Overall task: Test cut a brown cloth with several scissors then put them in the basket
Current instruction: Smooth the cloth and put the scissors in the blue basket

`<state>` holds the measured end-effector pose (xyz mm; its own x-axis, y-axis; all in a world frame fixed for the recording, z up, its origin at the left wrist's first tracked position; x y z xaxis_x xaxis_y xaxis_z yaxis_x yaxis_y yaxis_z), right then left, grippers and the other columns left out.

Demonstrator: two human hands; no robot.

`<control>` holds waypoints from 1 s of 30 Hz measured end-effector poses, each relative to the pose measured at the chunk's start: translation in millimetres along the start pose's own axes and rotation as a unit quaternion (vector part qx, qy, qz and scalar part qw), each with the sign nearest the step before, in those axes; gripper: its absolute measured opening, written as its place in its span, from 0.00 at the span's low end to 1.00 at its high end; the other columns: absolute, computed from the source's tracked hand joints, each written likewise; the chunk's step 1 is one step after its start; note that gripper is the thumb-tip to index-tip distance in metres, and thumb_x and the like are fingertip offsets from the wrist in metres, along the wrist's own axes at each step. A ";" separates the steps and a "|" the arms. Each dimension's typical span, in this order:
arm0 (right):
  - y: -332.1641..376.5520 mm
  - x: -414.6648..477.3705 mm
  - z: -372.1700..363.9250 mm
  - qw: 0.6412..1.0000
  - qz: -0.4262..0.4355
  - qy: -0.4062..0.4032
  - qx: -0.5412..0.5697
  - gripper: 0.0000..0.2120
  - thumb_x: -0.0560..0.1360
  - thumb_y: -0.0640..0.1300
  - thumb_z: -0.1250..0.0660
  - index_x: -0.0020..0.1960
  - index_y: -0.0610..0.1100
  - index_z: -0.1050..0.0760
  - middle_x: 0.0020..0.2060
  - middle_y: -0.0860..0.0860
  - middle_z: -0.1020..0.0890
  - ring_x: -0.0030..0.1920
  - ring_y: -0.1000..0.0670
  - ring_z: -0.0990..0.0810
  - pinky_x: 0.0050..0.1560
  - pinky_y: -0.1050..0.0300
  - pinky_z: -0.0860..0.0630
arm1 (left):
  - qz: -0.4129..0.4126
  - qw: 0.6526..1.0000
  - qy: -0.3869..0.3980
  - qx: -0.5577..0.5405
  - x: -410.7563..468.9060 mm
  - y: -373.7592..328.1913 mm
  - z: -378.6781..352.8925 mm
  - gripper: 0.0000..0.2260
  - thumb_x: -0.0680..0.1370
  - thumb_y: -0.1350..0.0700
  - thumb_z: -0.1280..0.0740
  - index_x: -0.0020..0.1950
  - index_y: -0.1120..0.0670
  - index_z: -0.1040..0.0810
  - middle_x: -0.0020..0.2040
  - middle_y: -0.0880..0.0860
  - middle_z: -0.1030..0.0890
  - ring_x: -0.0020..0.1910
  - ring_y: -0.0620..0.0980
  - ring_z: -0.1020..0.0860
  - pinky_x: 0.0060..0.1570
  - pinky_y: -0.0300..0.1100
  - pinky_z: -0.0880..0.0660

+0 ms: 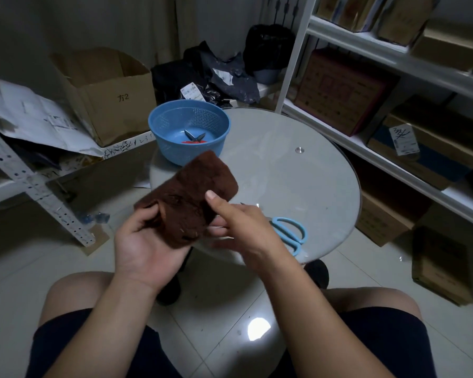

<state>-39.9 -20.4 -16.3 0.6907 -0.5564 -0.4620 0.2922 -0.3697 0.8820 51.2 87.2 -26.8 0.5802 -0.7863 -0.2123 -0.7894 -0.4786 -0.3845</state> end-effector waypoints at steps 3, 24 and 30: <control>2.0 0.7 -7.1 0.985 -0.015 0.004 0.170 0.06 0.77 0.36 0.29 0.52 0.34 0.20 0.35 0.45 0.15 0.28 0.51 0.16 0.30 0.58 0.19 | 0.019 0.999 0.019 0.019 -2.2 7.7 5.1 0.28 0.70 0.59 0.43 0.71 0.61 0.27 0.68 0.63 0.23 0.66 0.63 0.24 0.63 0.61 0.27; -0.4 46.8 57.1 0.948 0.086 -0.232 -0.198 0.16 0.74 0.48 0.28 0.61 0.46 0.22 0.43 0.55 0.19 0.43 0.50 0.17 0.54 0.48 0.18 | -0.088 0.667 -0.141 0.726 73.4 -47.1 28.0 0.15 0.67 0.59 0.24 0.52 0.49 0.19 0.47 0.53 0.15 0.47 0.54 0.18 0.51 0.46 0.23; -8.8 41.2 84.0 0.876 0.107 -0.259 -0.392 0.19 0.76 0.47 0.33 0.65 0.46 0.26 0.59 0.46 0.22 0.59 0.44 0.23 0.56 0.53 0.28 | -0.104 0.475 -0.233 0.842 55.9 -84.0 51.1 0.18 0.71 0.59 0.28 0.61 0.55 0.22 0.52 0.65 0.17 0.52 0.67 0.20 0.46 0.51 0.27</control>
<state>-69.5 -102.6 -50.9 0.4514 -0.8888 -0.0797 0.6974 0.2956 0.6529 160.2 103.4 -52.3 0.9020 -0.4301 -0.0367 0.3470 0.7730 -0.5312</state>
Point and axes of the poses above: each hand's wrist, its own x-axis towards the middle knuckle, its own z-axis out of the back of the hand, y = z × x, the point moved 5 cm from there along x, towards the middle knuckle
